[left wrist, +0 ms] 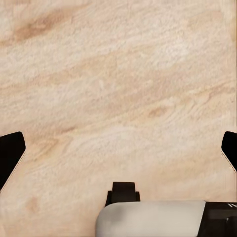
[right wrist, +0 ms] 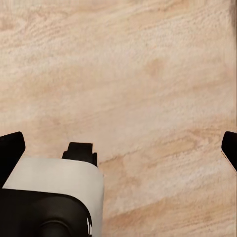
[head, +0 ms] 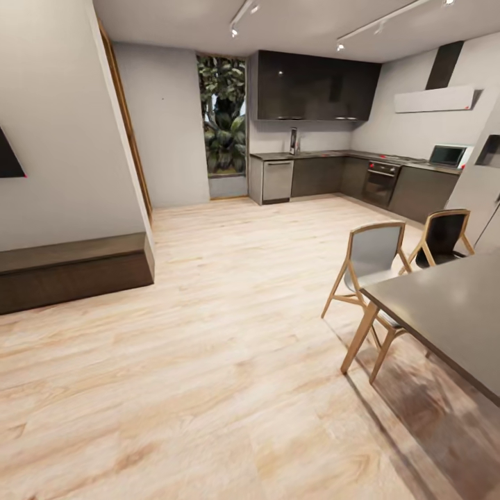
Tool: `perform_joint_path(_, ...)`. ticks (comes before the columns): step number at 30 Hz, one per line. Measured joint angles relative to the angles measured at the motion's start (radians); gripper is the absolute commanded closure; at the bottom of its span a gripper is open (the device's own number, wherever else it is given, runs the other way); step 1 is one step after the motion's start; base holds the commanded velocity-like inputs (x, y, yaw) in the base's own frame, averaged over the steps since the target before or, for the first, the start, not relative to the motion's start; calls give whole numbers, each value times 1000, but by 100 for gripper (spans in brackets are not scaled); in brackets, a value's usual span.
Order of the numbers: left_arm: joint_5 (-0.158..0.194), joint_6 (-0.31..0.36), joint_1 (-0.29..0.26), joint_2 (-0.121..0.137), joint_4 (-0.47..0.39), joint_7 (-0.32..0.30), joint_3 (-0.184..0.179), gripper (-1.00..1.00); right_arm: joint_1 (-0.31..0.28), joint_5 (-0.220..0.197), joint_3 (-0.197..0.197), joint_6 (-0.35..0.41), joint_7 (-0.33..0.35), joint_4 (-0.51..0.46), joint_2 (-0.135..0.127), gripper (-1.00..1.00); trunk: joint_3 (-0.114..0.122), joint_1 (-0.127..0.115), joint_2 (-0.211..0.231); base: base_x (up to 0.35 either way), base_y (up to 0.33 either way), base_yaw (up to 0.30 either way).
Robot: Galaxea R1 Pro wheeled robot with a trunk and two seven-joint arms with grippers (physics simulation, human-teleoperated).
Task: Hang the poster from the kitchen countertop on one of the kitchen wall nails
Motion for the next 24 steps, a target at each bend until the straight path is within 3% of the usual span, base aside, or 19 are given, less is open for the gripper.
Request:
perform_joint_path(12,0,0,1,0,0,0,1,-100,0,0,0,0,0,0,0,-100,0,0,0,337,18,0)
perform_joint_path(24,0,0,0,0,0,0,2,-100,0,1,0,0,0,1,0,-100,0,0,0,336,134,0)
